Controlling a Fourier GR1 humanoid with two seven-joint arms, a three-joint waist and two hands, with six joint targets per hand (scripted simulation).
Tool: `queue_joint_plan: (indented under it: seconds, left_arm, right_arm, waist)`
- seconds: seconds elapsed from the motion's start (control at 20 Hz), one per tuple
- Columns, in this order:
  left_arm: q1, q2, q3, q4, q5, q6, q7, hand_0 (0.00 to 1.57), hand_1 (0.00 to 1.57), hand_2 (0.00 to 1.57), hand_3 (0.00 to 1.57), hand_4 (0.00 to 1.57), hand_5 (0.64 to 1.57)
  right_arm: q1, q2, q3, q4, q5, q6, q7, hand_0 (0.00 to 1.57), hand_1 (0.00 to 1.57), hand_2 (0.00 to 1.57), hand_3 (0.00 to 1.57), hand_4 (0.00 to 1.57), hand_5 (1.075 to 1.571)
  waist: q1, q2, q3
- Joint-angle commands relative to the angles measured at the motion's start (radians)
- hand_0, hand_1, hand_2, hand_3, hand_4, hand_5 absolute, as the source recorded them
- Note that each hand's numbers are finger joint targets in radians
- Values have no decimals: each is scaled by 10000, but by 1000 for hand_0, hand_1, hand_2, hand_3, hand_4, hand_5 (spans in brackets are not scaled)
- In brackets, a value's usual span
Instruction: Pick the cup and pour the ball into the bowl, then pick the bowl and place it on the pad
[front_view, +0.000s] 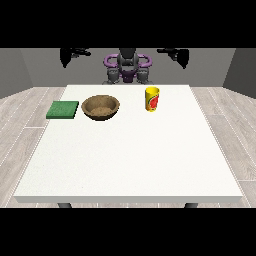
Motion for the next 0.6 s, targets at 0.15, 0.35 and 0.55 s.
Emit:
queue_joint_plan:
  seconds: [0.15, 0.35, 0.55]
  left_arm:
    - [-18, -430, -53, 2196, -526, -377, -2868, 0, 0, 0, 0, 0, 1526]
    - [-253, -1444, -602, 3197, -1477, 771, -4022, 0, 0, 0, 0, 0, 1519]
    - [-1052, -1567, -143, 4555, -1579, 1319, -5390, 0, 0, 0, 0, 0, 1523]
  right_arm:
    - [-780, -141, -269, 456, -52, 142, -448, 0, 0, 0, 0, 0, 1571]
    - [-746, -91, -123, 878, 161, 437, -1028, 0, 0, 0, 0, 0, 1571]
    - [-883, -205, -197, 1030, 315, 698, -1857, 0, 0, 0, 0, 0, 1570]
  waist:
    - [-129, 1040, -2]
    - [-368, 1151, 0]
    - [-863, 2051, -3]
